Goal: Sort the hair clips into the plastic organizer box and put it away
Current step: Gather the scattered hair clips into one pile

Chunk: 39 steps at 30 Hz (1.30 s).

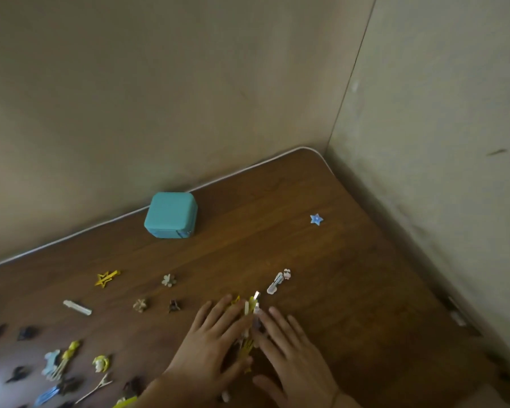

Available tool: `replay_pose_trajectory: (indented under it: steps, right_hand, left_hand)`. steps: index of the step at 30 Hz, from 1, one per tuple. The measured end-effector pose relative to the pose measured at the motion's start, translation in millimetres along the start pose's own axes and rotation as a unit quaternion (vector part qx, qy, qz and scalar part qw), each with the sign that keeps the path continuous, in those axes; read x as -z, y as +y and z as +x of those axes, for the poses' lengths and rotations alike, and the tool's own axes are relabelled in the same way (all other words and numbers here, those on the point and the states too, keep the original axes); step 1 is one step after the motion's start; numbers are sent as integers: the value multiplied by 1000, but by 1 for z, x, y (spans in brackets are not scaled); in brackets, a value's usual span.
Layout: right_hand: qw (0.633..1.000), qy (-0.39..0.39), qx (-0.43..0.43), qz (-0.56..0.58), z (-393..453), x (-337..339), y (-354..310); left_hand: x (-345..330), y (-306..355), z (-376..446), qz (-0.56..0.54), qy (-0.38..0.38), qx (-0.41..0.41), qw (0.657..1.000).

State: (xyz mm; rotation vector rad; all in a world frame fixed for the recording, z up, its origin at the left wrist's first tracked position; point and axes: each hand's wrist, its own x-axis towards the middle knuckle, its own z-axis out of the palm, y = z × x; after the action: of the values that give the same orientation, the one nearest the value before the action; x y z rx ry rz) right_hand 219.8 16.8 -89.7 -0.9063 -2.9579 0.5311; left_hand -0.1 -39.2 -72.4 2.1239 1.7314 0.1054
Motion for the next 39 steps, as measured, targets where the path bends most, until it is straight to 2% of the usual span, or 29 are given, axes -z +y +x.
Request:
replay_pose_trajectory:
  steps: [3, 6, 8, 10, 13, 17, 20, 23, 26, 30, 32, 36, 39]
  right_hand:
    - [995, 70, -8, 69, 12, 22, 27]
    - [984, 124, -112, 54, 58, 63, 92]
    - [977, 86, -195, 10, 91, 87, 136]
    - [974, 9, -226, -4, 112, 93, 161]
    - [990, -41, -129, -29, 114, 81, 146]
    - [998, -64, 2, 6, 91, 54, 76]
    - [994, -97, 50, 28, 69, 35, 25]
    - [990, -95, 101, 32, 53, 16, -12]
    - [990, -70, 124, 10, 50, 3, -35]
    - [985, 17, 61, 163, 61, 10, -35]
    - [978, 49, 33, 199, 83, 25, -28]
    - [979, 25, 87, 185, 155, 43, -33]
    - [974, -32, 155, 162, 206, 47, -58]
  left_hand:
    - [-9, -1, -13, 19, 22, -31, 999]
    - [-7, 0, -17, 21, 42, -32, 998]
    - [-2, 1, -19, -3, 56, -13, 998]
    - [0, -4, -24, -28, 87, 13, 996]
    - [5, -21, -33, -48, 145, 74, 986]
    - [15, -47, -44, -36, 207, 165, 964]
    - [22, -64, -43, -34, 216, 221, 950]
    - [27, -82, -31, -51, 180, 261, 947]
    - [29, -88, -18, -44, 121, 241, 962]
    - [25, -71, -21, -34, 76, 191, 978]
    - [19, -55, -29, -42, 64, 159, 984]
    - [0, -26, -50, -58, 58, 108, 991]
    - [-16, -16, -71, -18, 76, 84, 993]
